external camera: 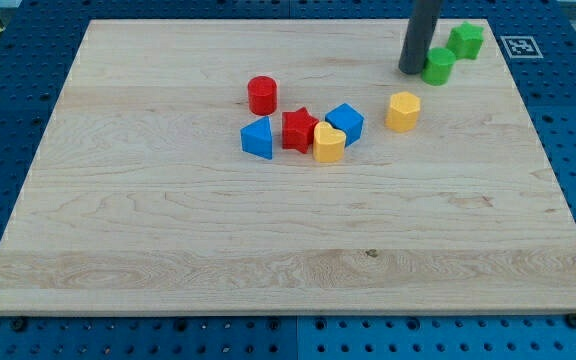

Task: Push the yellow hexagon to the center right

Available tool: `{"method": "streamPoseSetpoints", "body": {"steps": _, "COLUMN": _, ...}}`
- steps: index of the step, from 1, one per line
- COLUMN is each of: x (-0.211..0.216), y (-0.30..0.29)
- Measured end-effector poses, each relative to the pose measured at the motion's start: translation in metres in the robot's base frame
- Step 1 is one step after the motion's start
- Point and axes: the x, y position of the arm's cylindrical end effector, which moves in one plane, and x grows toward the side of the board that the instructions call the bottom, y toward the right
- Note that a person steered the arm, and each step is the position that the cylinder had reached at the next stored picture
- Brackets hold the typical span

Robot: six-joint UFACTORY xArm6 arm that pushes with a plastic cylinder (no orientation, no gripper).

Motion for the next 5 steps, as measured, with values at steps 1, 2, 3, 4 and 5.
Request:
{"method": "streamPoseSetpoints", "body": {"steps": 1, "x": 0.001, "y": 0.027}}
{"method": "streamPoseSetpoints", "body": {"steps": 2, "x": 0.001, "y": 0.039}}
{"method": "streamPoseSetpoints", "body": {"steps": 3, "x": 0.006, "y": 0.017}}
{"method": "streamPoseSetpoints", "body": {"steps": 4, "x": 0.019, "y": -0.054}}
{"method": "streamPoseSetpoints", "body": {"steps": 5, "x": 0.041, "y": -0.096}}
